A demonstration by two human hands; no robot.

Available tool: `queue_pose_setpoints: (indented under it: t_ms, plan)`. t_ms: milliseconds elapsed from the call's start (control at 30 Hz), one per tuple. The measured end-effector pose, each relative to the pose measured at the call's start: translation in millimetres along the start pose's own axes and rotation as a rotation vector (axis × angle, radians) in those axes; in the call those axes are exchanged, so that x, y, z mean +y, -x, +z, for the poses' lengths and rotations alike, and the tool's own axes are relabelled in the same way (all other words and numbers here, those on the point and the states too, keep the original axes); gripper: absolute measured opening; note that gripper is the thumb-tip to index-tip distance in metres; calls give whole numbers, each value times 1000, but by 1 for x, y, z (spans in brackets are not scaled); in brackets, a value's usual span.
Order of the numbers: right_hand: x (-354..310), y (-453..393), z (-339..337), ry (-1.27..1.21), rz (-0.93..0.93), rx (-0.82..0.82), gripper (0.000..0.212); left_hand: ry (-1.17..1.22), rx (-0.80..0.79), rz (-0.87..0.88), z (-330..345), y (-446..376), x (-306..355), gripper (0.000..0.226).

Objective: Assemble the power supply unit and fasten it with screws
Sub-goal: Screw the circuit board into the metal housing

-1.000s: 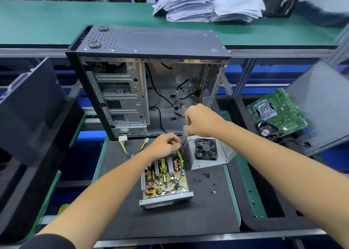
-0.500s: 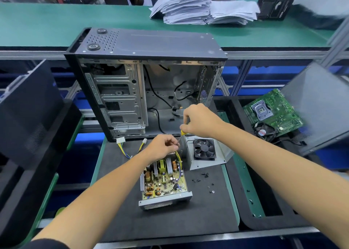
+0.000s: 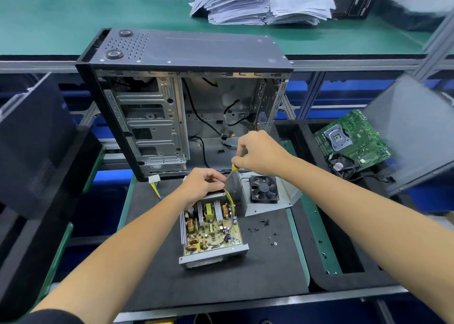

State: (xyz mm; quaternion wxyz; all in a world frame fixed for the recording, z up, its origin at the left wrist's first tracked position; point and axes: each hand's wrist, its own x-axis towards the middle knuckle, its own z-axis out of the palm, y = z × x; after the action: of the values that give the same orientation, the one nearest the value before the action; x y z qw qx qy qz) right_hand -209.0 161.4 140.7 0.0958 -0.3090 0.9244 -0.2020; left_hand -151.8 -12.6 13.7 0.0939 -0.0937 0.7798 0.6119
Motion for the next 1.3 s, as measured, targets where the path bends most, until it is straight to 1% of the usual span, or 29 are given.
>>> queue_pose_setpoints:
  t_ms: [167, 300, 433, 500, 633, 733, 767, 833, 900, 967, 1033, 1133, 1300]
  plan:
    - [-2, -4, -2, -1, 13, 17, 18, -1, 7, 4, 0, 0, 0, 14]
    - [-6, -5, -4, -8, 14, -5, 18, 58, -6, -5, -1, 2, -1, 15]
    - [-5, -8, -9, -47, 67, -46, 20, 90, -14, -1, -4, 4, -2, 15]
    - [-5, -8, -11, -58, 83, -57, 22, 82, -14, 12, -5, 4, 0, 16]
    - [-6, -6, -16, -147, 71, -4, 21, 63, -43, 57, -11, 9, 7, 18]
    - [-13, -9, -21, -214, 49, -34, 23, 20, -80, 109, -26, 21, 15, 22]
    - [-18, -11, -21, -217, 33, -48, 24, -22, -97, 134, -33, 26, 18, 22]
    - [-34, -14, -18, -182, -29, -80, 24, -185, -147, 181, -48, 38, 24, 21]
    - [-54, -14, -9, -99, -113, -111, 24, -382, -196, 222, -62, 50, 26, 24]
    - [-74, -12, 3, -15, -197, -133, 25, -514, -226, 221, -71, 63, 22, 20]
    - [-91, -10, 14, 47, -280, -165, 26, -572, -228, 195, -75, 78, 11, 16]
    - [-110, -5, 31, 115, -382, -213, 28, -599, -182, 209, -80, 100, -9, 9]
    - [-130, -1, 56, 138, -457, -296, 28, -573, -93, 260, -79, 126, -40, 5]
